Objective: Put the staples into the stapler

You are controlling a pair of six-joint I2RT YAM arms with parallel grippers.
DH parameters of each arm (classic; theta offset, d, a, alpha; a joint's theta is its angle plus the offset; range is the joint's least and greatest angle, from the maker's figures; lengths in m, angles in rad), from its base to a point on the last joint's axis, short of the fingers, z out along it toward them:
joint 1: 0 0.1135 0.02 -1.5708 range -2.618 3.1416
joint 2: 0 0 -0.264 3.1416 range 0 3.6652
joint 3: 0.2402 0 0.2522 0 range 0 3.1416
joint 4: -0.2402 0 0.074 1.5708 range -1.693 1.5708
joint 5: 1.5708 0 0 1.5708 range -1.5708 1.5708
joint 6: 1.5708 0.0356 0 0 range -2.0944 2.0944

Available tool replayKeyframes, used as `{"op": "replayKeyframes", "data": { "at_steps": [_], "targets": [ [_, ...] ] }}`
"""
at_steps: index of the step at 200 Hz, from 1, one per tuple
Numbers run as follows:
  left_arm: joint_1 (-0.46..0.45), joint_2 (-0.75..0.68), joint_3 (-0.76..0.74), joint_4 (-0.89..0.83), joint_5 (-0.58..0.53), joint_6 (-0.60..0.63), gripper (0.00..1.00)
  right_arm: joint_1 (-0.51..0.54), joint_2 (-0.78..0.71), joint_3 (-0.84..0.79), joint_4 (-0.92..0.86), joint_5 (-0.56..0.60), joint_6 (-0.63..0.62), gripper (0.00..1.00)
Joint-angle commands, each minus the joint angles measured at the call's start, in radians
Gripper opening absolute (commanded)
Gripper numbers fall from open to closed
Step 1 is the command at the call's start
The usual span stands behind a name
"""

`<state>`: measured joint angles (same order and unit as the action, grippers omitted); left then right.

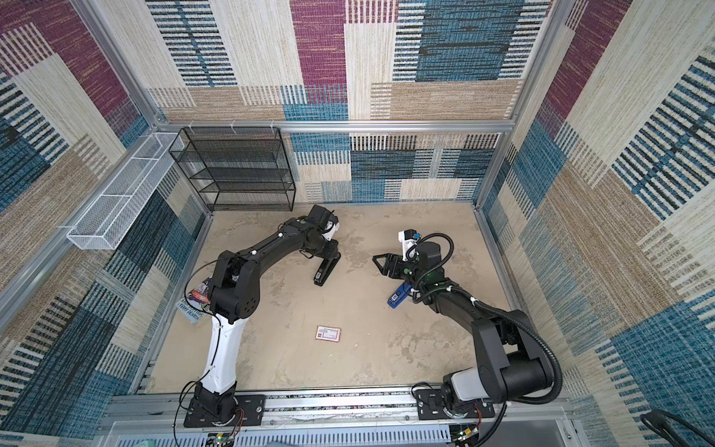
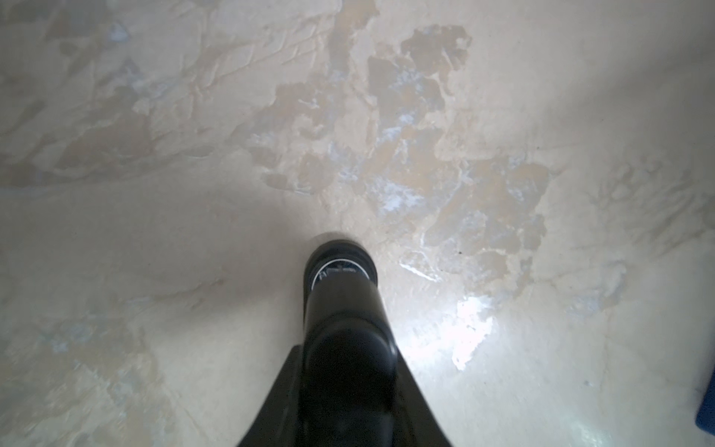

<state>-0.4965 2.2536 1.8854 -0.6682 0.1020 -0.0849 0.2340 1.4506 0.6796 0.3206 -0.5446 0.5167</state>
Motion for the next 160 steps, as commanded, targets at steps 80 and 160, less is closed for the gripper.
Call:
{"op": "replayKeyframes", "data": {
  "at_steps": [80,160],
  "targets": [
    [-0.048,-0.163,-0.135,0.071,0.054,0.106,0.0,0.001,0.387,0.223,0.135,-0.194,0.201,0.47],
    [-0.057,-0.181,-0.166,0.09,0.063,0.121,0.0,0.034,0.63,0.45,0.141,-0.262,0.299,0.46]
  ]
}}
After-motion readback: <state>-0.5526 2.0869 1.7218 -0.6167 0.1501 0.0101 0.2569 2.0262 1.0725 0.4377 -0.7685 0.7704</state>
